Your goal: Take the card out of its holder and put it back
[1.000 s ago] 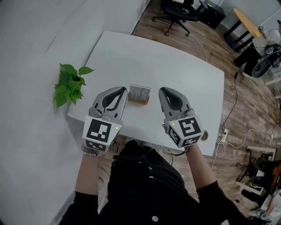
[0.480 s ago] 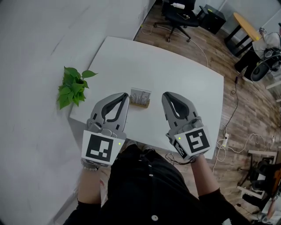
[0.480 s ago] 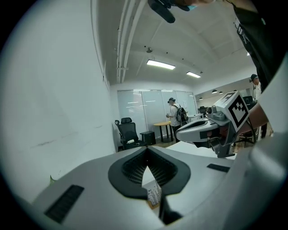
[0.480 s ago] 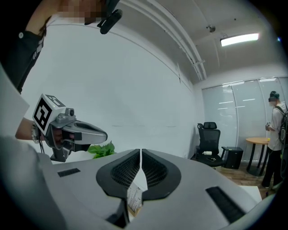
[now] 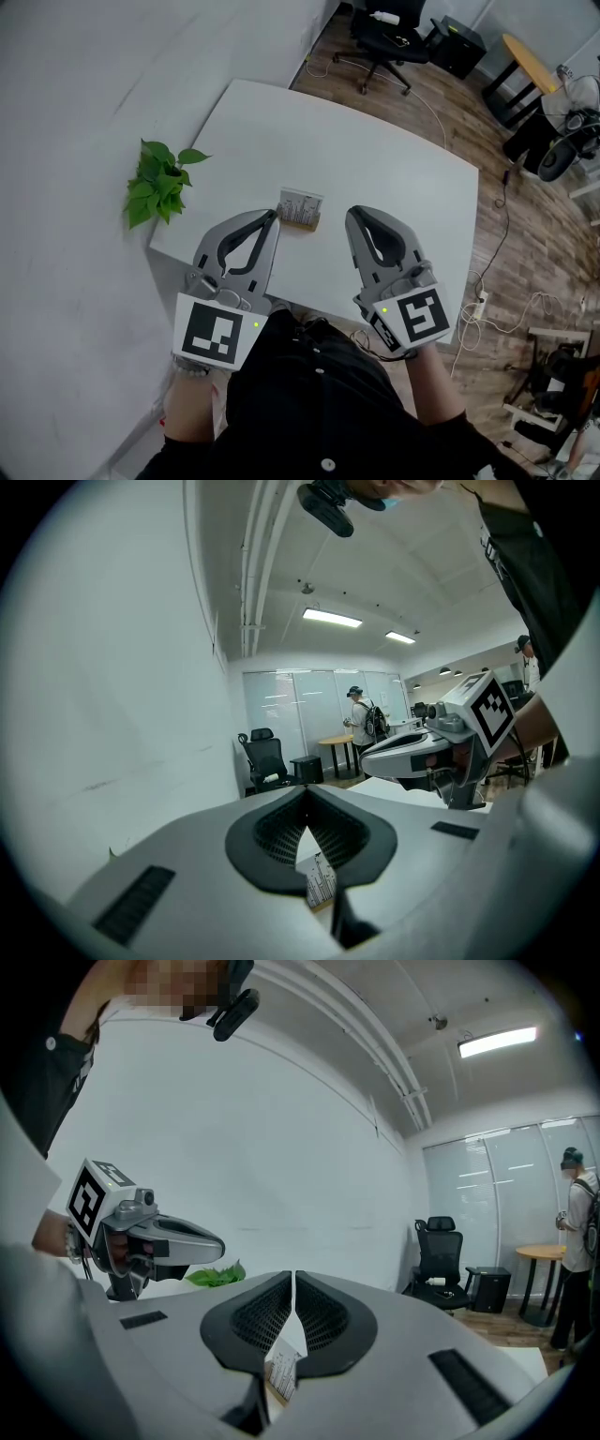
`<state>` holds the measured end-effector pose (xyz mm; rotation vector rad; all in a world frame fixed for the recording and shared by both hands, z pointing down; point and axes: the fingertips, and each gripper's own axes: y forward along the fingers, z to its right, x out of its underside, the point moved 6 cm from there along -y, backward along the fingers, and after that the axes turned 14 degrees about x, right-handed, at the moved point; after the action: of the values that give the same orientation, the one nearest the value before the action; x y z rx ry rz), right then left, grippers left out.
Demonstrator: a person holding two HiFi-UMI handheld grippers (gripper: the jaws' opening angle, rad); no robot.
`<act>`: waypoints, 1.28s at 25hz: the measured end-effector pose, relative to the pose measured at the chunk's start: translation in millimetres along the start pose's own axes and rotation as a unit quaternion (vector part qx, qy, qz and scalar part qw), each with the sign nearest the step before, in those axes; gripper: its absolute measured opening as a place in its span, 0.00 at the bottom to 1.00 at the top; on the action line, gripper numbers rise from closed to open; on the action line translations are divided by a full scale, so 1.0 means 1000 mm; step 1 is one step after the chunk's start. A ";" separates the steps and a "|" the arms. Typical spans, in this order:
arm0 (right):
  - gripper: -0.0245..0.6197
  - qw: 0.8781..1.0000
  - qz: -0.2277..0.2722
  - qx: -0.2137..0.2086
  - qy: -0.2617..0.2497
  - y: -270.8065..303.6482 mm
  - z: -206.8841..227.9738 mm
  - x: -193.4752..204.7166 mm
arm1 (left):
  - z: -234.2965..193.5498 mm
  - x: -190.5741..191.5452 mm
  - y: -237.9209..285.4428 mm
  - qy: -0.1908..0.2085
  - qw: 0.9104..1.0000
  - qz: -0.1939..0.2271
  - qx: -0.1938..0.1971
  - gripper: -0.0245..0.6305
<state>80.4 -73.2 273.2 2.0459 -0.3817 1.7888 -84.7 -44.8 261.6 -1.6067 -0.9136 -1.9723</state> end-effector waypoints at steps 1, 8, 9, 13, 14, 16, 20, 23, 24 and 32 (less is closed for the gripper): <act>0.11 1.000 -0.001 0.000 0.000 0.000 0.000 0.001 | 0.000 0.000 0.000 0.000 1.000 0.000 -0.001 0.06; 0.11 1.000 -0.012 0.004 -0.002 -0.002 0.003 0.006 | 0.000 0.001 0.001 0.007 1.000 -0.003 0.000 0.06; 0.11 1.000 -0.012 0.004 -0.001 -0.002 0.004 0.006 | 0.001 0.001 0.002 0.009 1.000 -0.004 0.001 0.06; 0.11 1.000 -0.011 0.004 0.000 -0.002 0.007 0.006 | 0.001 0.002 0.004 0.010 1.000 -0.006 0.001 0.06; 0.11 1.000 -0.012 0.004 -0.001 -0.002 0.007 0.007 | 0.000 0.002 0.004 0.009 1.000 -0.006 0.001 0.06; 0.11 1.000 -0.013 0.004 -0.003 -0.001 0.008 0.008 | -0.001 0.003 0.005 0.007 1.000 -0.005 -0.001 0.06; 0.11 1.000 -0.019 0.002 -0.004 -0.001 0.008 0.011 | -0.003 0.005 0.005 -0.004 1.000 -0.004 -0.003 0.06; 0.11 1.000 -0.018 0.001 -0.008 0.000 0.008 0.011 | -0.004 0.006 0.005 -0.008 1.000 -0.004 -0.005 0.06; 0.11 1.000 -0.016 0.002 -0.009 0.000 0.008 0.011 | -0.005 0.006 0.005 -0.008 1.000 -0.004 -0.006 0.06; 0.11 1.000 -0.019 0.006 -0.007 0.002 0.007 0.012 | -0.010 0.010 0.004 -0.011 1.000 -0.005 -0.009 0.06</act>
<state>87.4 -77.4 284.9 2.0603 -0.3355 1.7599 -91.4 -54.0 270.5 -1.6394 -0.9157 -1.9783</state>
